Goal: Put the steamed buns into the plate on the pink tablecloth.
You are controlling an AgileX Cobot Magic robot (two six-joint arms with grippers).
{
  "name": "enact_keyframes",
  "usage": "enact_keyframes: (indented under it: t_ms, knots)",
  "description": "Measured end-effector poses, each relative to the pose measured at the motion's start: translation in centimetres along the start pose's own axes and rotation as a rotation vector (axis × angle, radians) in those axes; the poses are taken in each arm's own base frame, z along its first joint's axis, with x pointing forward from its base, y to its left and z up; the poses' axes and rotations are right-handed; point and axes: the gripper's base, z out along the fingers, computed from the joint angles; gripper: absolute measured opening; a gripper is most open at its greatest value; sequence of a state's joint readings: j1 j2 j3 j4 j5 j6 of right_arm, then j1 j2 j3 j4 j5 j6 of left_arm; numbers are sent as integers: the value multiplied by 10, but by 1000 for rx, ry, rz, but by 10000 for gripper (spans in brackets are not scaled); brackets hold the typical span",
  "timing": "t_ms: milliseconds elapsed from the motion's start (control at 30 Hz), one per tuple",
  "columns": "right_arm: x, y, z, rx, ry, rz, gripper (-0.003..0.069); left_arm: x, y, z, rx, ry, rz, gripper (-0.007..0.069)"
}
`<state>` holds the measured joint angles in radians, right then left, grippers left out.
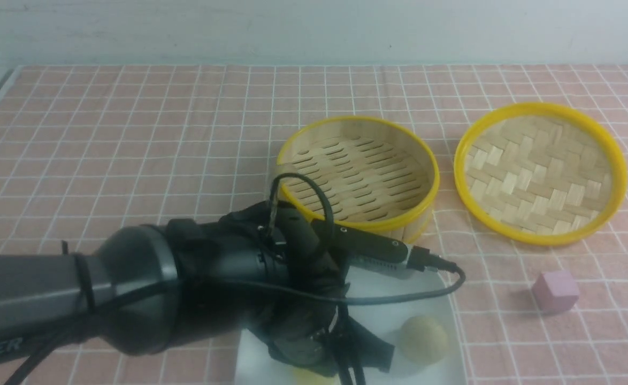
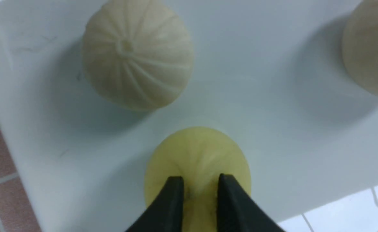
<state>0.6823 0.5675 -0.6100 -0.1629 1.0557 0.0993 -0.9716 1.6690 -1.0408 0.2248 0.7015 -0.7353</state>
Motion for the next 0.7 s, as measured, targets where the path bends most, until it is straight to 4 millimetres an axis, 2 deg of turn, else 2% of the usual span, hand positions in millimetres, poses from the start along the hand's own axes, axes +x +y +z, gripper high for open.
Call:
enact_keyframes:
  t_ms: [67, 200, 300, 400, 533, 567, 600, 700]
  knots:
    - [6, 0, -9, -17, 35, 14, -8, 0, 0, 0, -4, -4, -7, 267]
    - [17, -2, -36, -41, -7, 38, -13, -1, 0, 0, -3, -8, -8, 366]
    - [27, -4, -47, -42, -70, 49, -13, -1, 0, 0, -3, -8, -9, 393]
    - [43, -3, -56, -75, -204, 141, -13, -1, 0, 0, -4, -8, -9, 407]
    - [48, 4, -40, -156, -364, 212, -11, -1, 0, 0, -4, -8, -9, 410]
    - [48, 7, -28, -172, -401, 218, -11, -1, 0, 0, -4, -8, -9, 410]
    - [47, 7, -28, -175, -416, 218, -10, -1, 0, 0, -4, -8, -9, 410]
    - [44, 12, -4, -194, -540, 202, -8, -1, 0, 0, -4, -8, -9, 410]
